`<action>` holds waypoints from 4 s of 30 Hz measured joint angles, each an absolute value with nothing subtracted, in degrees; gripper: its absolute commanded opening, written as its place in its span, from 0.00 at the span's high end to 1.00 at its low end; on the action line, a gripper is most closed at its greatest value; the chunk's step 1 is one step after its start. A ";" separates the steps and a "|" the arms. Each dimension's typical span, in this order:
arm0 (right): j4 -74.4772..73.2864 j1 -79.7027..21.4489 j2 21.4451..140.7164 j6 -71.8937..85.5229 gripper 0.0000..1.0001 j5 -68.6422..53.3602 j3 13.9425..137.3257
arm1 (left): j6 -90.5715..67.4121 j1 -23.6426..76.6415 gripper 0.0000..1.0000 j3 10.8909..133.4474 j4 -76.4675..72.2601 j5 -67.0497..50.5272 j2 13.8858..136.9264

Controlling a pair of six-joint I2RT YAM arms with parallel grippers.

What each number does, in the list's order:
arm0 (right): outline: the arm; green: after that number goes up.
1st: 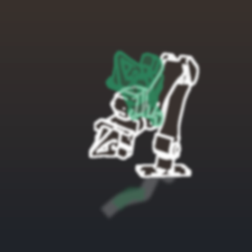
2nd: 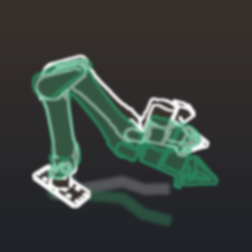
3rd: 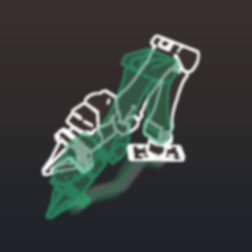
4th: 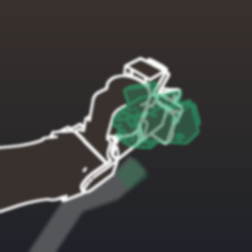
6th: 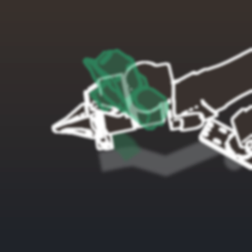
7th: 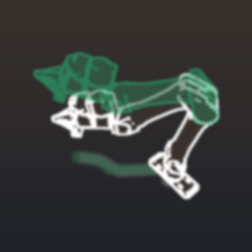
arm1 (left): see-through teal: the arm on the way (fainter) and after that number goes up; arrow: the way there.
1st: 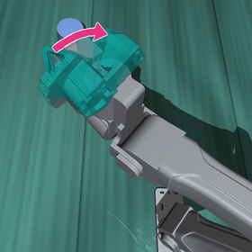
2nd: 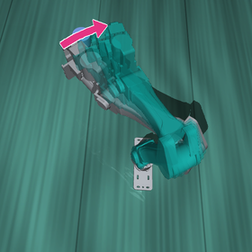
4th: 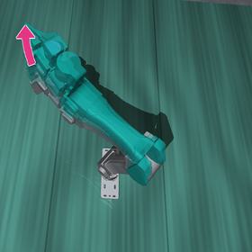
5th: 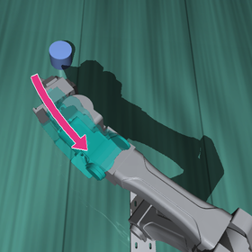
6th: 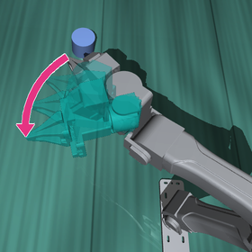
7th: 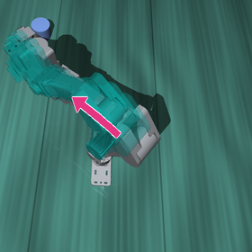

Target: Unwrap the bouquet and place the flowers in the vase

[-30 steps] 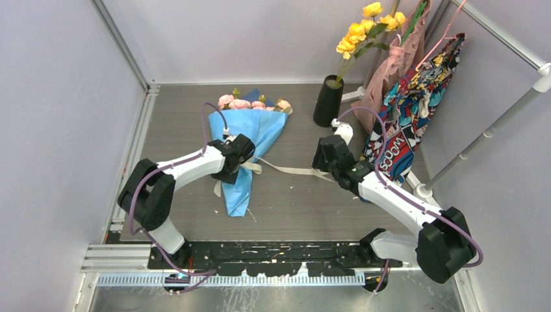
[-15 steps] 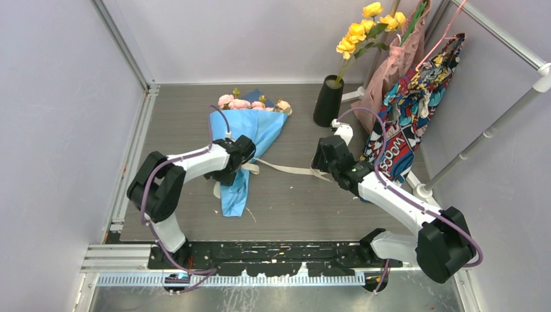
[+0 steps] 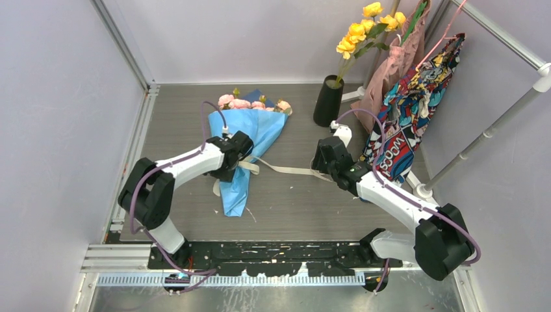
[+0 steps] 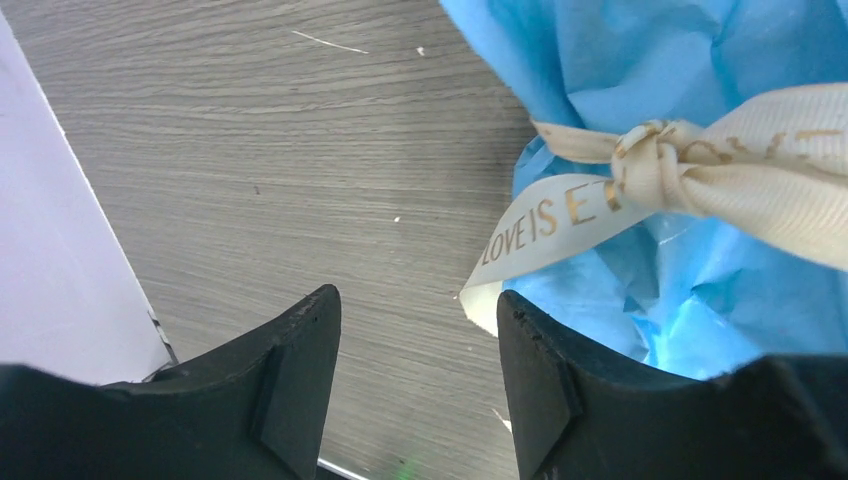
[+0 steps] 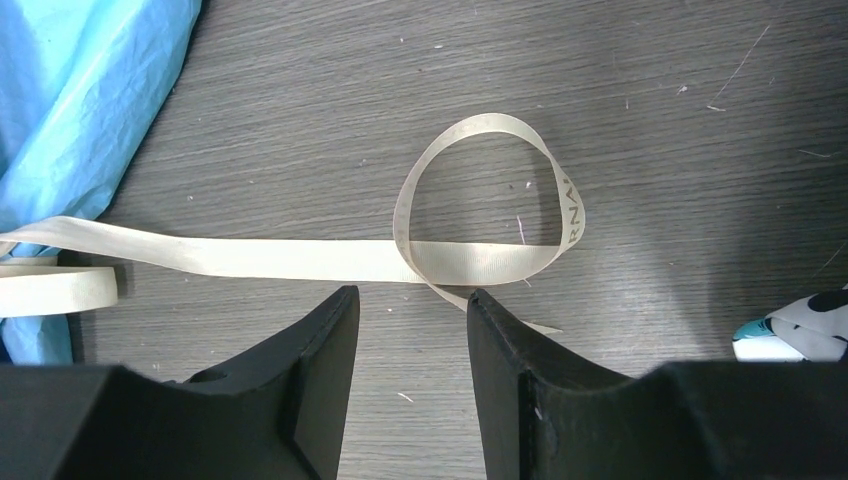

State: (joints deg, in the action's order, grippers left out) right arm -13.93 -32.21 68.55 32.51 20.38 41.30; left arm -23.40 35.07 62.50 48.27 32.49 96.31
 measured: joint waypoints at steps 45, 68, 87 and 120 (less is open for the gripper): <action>-12.97 -32.21 71.40 32.71 0.51 19.99 40.62 | -17.52 32.53 1.00 62.89 46.76 25.50 103.77; -12.56 -35.29 74.52 32.67 0.49 17.89 42.41 | -22.59 32.49 1.00 61.34 46.13 35.48 87.96; -19.68 -46.70 116.55 28.42 0.47 11.94 92.73 | -25.21 32.47 1.00 52.36 41.71 43.64 70.30; -21.28 -46.28 122.04 26.68 0.47 9.43 93.27 | -25.56 32.23 0.00 56.73 36.62 59.94 56.51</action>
State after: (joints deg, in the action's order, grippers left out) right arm -21.28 -46.28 122.04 26.68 9.43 93.27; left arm -25.56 32.23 56.73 36.62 59.94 56.51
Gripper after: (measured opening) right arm 0.528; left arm 0.994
